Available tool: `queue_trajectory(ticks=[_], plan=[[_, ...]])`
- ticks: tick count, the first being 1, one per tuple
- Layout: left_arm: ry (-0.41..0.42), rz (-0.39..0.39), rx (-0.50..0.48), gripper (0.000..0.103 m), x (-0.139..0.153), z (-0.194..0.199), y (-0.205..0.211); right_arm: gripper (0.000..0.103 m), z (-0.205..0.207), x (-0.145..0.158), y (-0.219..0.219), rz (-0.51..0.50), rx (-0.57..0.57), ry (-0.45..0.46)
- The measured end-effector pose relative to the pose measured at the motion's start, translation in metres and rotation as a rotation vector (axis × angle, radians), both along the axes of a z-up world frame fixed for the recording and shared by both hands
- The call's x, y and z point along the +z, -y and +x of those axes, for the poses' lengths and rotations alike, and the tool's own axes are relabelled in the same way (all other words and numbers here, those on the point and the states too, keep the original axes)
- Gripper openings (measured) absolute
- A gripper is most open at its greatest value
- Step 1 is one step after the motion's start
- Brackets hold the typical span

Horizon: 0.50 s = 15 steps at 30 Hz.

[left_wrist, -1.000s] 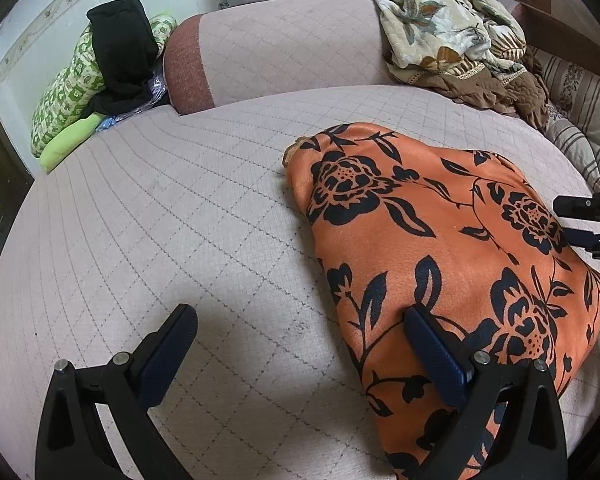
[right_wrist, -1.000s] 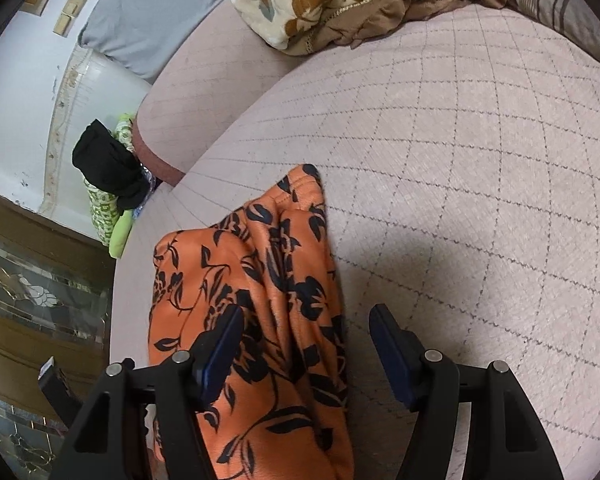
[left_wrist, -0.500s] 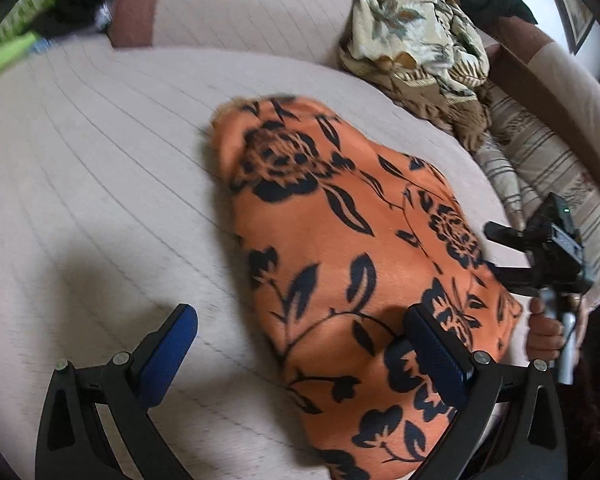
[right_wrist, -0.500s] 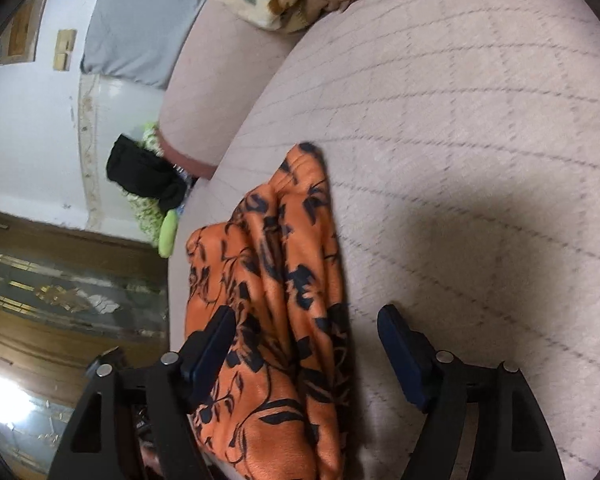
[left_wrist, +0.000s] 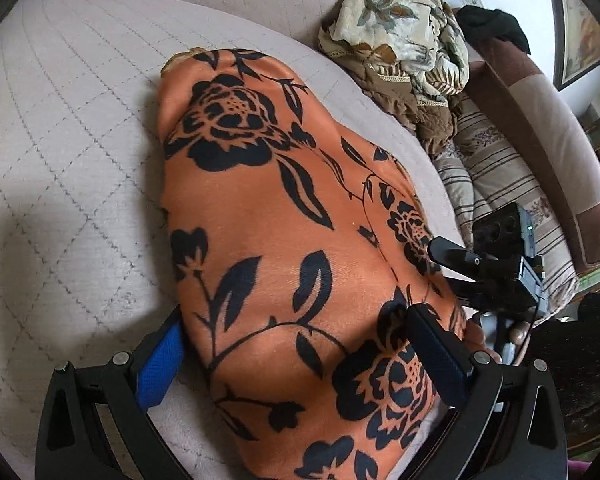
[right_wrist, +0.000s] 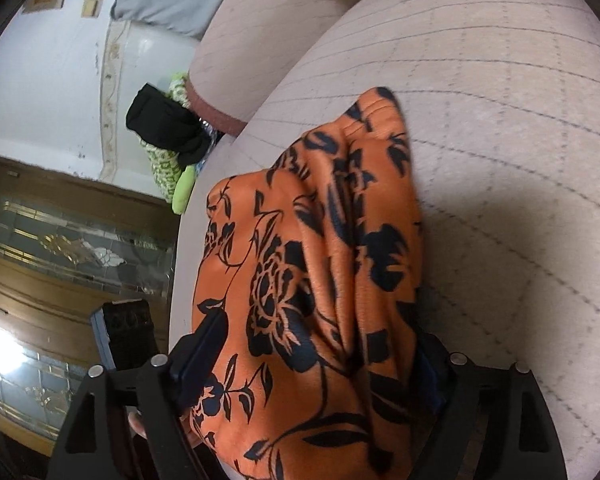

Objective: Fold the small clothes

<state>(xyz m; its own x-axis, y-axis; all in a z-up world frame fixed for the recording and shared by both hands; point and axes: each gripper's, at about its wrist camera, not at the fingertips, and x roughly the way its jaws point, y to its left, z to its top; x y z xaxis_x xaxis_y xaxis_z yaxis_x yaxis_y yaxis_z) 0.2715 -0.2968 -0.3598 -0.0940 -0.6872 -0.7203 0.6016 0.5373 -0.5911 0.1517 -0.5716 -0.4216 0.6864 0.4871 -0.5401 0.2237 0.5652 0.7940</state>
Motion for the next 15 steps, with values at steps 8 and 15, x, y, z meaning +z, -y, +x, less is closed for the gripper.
queue_trajectory(ticks=[8,15], plan=[[0.001,-0.014,0.058,0.092,0.001,0.001,0.001,0.064,0.012,0.006,-0.031,-0.110,-0.014,-0.009],[0.080,-0.004,0.073,0.062,0.018,-0.001,-0.004,0.051,0.011,0.032,-0.048,-0.221,-0.034,0.019]])
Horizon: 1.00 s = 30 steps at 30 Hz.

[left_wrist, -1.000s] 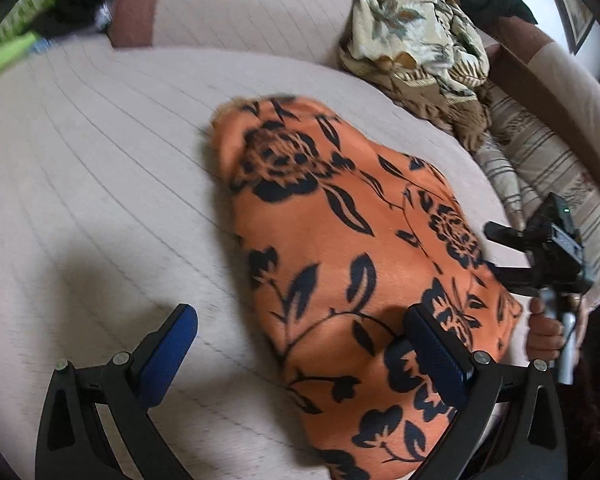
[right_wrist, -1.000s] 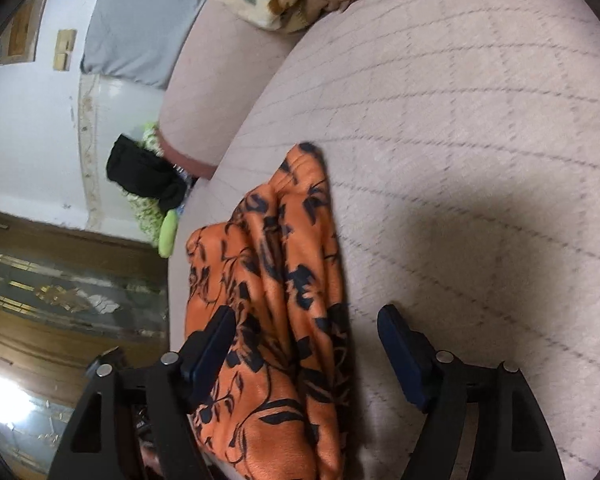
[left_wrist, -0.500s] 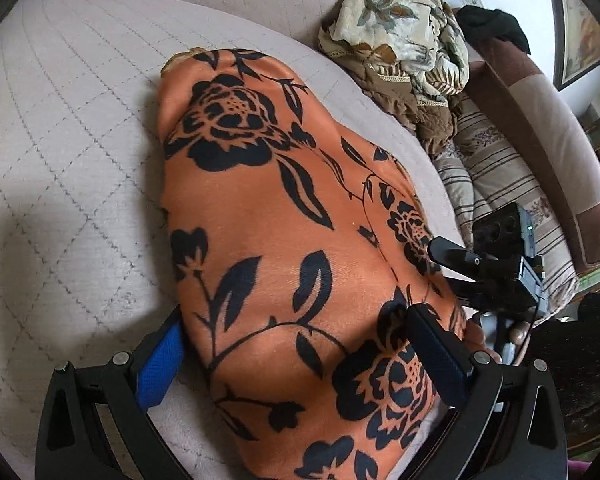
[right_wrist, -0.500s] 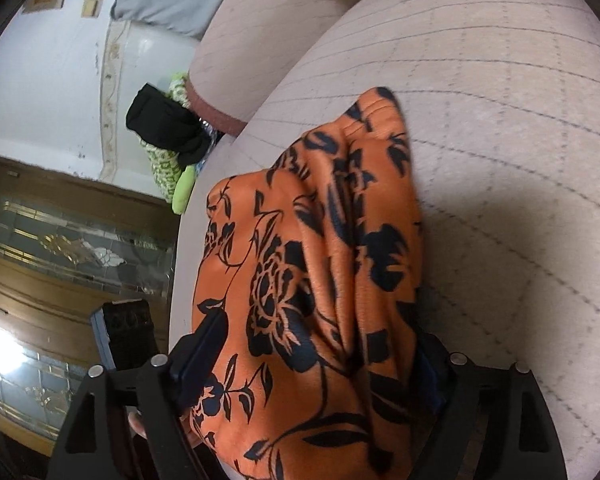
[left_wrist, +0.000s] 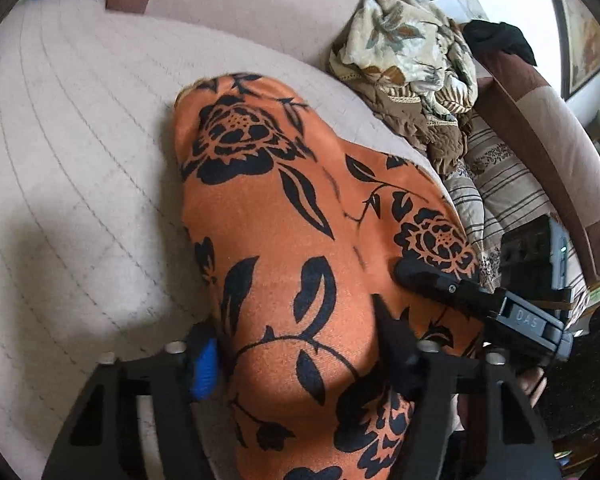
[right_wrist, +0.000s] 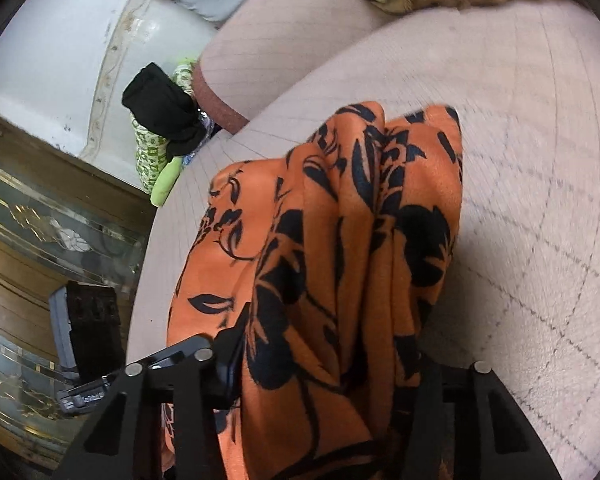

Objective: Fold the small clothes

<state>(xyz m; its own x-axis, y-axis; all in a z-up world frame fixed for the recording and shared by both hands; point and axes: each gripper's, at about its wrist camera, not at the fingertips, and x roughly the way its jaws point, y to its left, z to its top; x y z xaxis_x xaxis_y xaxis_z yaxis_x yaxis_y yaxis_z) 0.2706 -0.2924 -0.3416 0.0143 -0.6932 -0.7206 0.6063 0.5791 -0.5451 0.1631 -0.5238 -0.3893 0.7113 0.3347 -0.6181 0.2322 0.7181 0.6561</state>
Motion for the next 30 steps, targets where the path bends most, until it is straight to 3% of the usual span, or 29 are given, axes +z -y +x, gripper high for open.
queue_trajectory(ticks=[7,13,30], plan=[[0.057,-0.032,0.085,0.061,0.026,0.008,-0.032,0.049,0.004,0.032,-0.030,-0.033,0.012,0.079],[0.125,-0.049,0.140,0.061,0.046,0.006,-0.065,0.049,0.008,0.047,-0.055,0.003,0.022,0.112],[0.164,-0.010,0.223,0.061,0.054,0.006,-0.129,0.048,0.015,0.053,-0.117,0.018,0.088,0.116]])
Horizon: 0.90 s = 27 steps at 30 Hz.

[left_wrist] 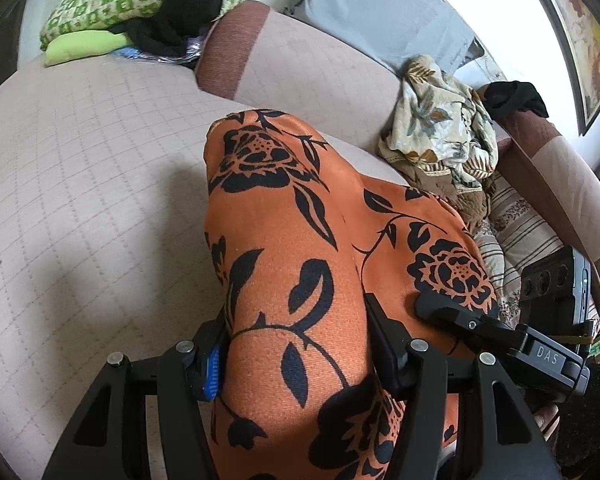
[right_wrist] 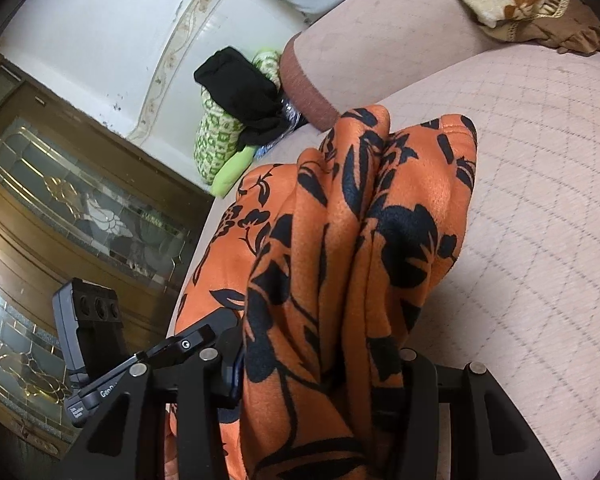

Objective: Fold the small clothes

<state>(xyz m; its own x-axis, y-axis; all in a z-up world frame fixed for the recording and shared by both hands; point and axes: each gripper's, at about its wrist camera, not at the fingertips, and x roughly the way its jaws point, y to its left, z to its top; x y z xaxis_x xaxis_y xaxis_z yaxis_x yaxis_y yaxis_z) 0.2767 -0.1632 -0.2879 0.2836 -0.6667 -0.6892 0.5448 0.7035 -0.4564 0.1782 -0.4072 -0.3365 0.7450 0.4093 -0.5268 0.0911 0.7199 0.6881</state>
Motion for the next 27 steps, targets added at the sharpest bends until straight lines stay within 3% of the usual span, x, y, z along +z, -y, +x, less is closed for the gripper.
queue_trajectory(ticks=[27], plan=[[-0.036,0.108,0.019,0.061,-0.029,0.002,-0.023,0.048,0.034,-0.011,-0.028,-0.070,0.065,-0.088]])
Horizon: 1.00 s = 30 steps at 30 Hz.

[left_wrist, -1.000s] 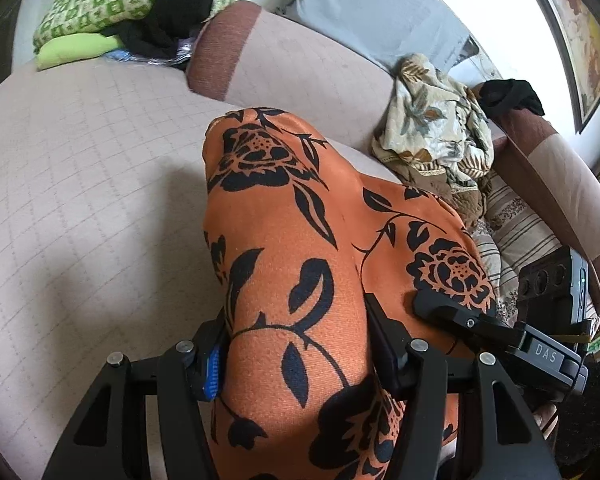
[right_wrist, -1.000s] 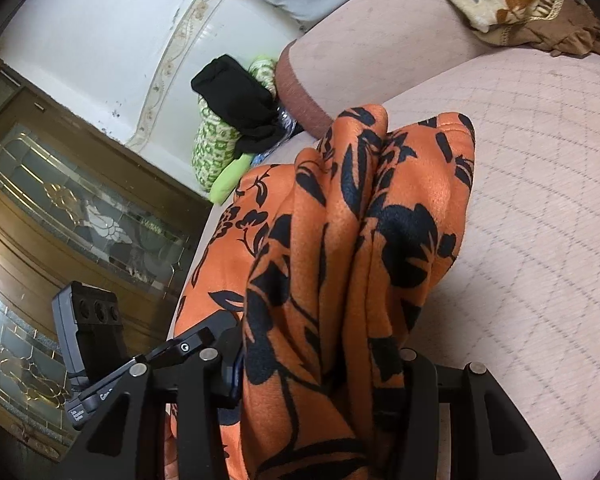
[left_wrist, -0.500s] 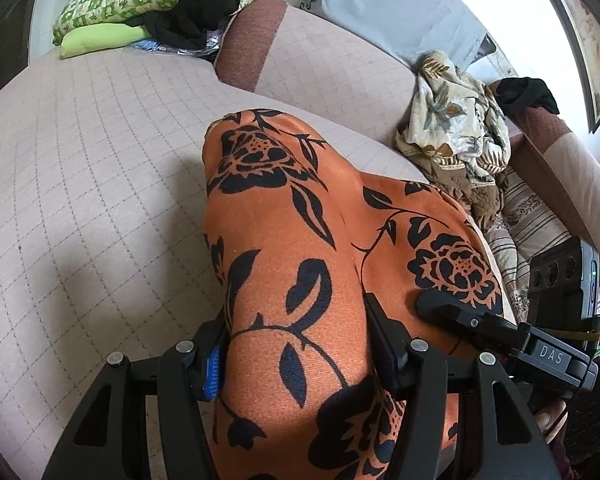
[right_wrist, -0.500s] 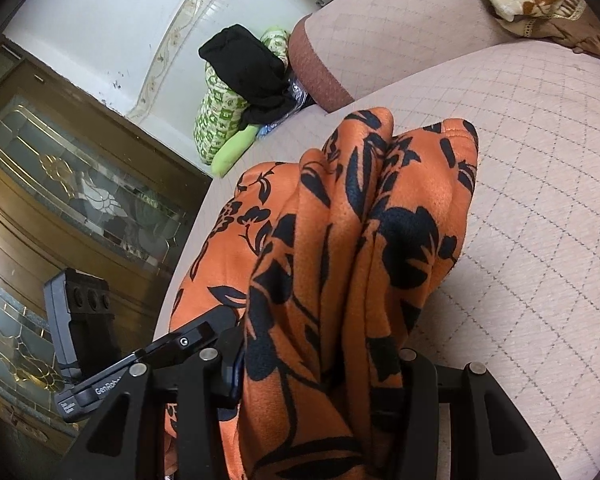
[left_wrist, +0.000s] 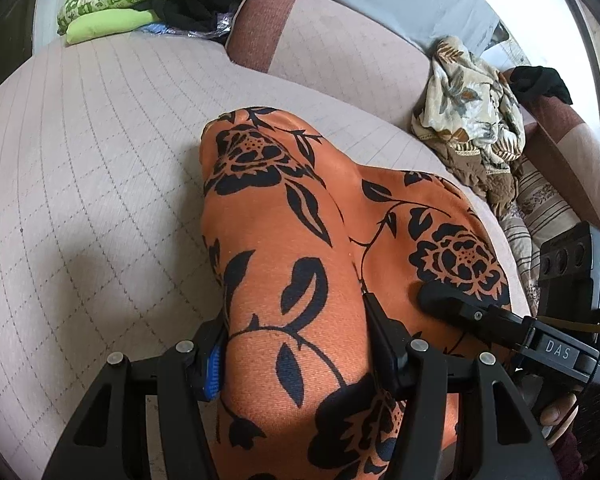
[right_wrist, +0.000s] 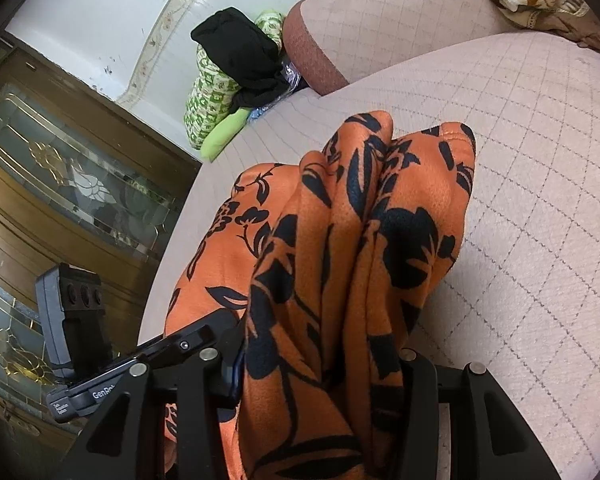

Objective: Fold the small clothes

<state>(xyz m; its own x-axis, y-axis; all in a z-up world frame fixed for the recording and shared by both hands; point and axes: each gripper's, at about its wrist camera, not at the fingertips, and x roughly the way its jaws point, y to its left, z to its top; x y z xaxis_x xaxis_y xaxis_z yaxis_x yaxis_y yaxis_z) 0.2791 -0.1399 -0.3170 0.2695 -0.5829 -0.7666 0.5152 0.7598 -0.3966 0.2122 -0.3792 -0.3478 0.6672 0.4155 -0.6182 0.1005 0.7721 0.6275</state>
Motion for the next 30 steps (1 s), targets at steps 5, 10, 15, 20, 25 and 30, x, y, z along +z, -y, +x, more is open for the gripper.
queue_trajectory(ticks=[5,10,15,20,25,30], plan=[[-0.003,0.031,-0.006,0.061,-0.005,-0.001,-0.001,0.048,0.005,-0.003,-0.002,-0.021,0.013,-0.021],[0.000,0.040,-0.013,0.061,-0.007,-0.001,-0.003,0.048,0.006,-0.008,-0.006,-0.034,0.011,-0.027],[-0.010,0.047,-0.011,0.063,-0.008,0.001,-0.003,0.049,0.009,-0.014,-0.004,-0.033,0.004,-0.046],[-0.017,0.056,-0.020,0.073,-0.013,0.001,-0.007,0.057,0.015,-0.028,0.004,-0.009,-0.005,-0.086],[-0.067,0.045,-0.001,0.084,-0.024,0.005,-0.012,0.062,0.016,-0.040,0.013,0.048,-0.001,-0.100],[-0.065,0.032,-0.004,0.087,-0.030,0.003,-0.017,0.065,0.013,-0.040,0.011,0.040,0.004,-0.086]])
